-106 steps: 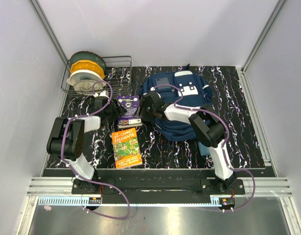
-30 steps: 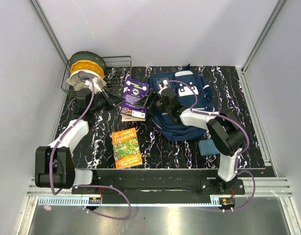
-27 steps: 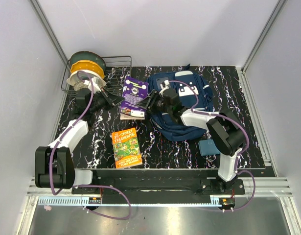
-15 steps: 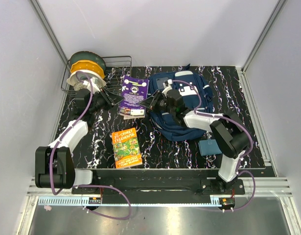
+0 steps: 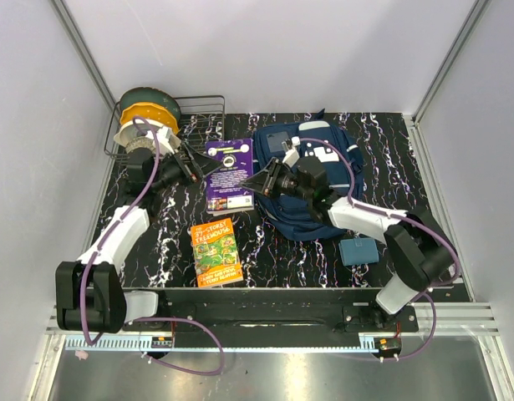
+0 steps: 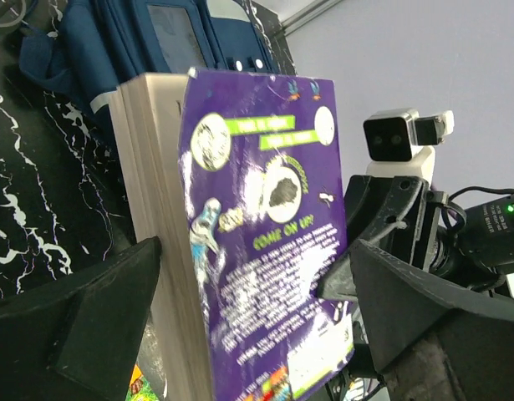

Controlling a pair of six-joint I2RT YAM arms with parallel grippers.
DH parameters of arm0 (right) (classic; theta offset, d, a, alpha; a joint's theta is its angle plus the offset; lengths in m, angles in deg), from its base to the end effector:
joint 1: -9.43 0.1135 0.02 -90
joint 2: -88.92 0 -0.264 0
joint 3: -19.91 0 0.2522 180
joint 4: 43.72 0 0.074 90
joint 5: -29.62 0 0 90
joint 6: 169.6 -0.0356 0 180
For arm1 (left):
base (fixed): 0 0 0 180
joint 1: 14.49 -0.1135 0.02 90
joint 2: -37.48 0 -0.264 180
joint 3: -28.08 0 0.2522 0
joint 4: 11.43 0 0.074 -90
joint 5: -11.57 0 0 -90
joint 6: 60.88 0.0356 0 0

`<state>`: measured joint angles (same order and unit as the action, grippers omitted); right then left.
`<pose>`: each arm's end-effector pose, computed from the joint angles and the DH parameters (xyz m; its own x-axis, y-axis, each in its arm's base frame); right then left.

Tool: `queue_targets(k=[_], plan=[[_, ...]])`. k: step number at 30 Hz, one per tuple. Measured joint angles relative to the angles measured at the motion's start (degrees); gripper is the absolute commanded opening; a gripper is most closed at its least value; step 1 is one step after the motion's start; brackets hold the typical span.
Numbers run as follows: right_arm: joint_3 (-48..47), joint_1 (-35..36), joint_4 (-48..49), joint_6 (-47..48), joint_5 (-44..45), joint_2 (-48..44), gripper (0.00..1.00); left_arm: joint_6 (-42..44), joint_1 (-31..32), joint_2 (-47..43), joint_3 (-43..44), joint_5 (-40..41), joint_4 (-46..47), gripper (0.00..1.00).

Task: Pack the student bag
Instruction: Pick up the book from the center of the board.

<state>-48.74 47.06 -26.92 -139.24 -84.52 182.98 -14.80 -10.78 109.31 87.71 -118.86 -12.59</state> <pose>0.2855 0.2385 0.2527 -0.8170 0.3644 -0.4469 -0.3412 0.3194 0.8841 0.2805 -0.0413 0.2877 -0.6370 -0.4878 -0.5969 0.3291 0.5281 -0.7828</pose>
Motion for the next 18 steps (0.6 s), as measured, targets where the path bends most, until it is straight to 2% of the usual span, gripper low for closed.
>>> queue_targets(k=[10, 14, 16, 18], plan=[[2.97, -0.09, 5.90, -3.56, -7.50, -5.20, 0.00, -0.33, 0.55, 2.49, 0.50, -3.72, 1.79, 0.99], [3.98, -0.15, 7.78, -4.98, -9.38, -5.49, 0.00, -2.14, 0.94, 3.72, 0.50, -6.43, 6.19, 0.99], [4.42, -0.15, 8.59, -5.57, -10.34, -5.49, 0.00, -3.82, 1.20, 4.50, 0.50, -8.04, 9.51, 0.93], [4.48, -0.15, 9.60, -6.08, -11.13, -5.49, 0.00, -6.25, 1.42, 5.33, 0.44, -9.90, 13.62, 0.82]])
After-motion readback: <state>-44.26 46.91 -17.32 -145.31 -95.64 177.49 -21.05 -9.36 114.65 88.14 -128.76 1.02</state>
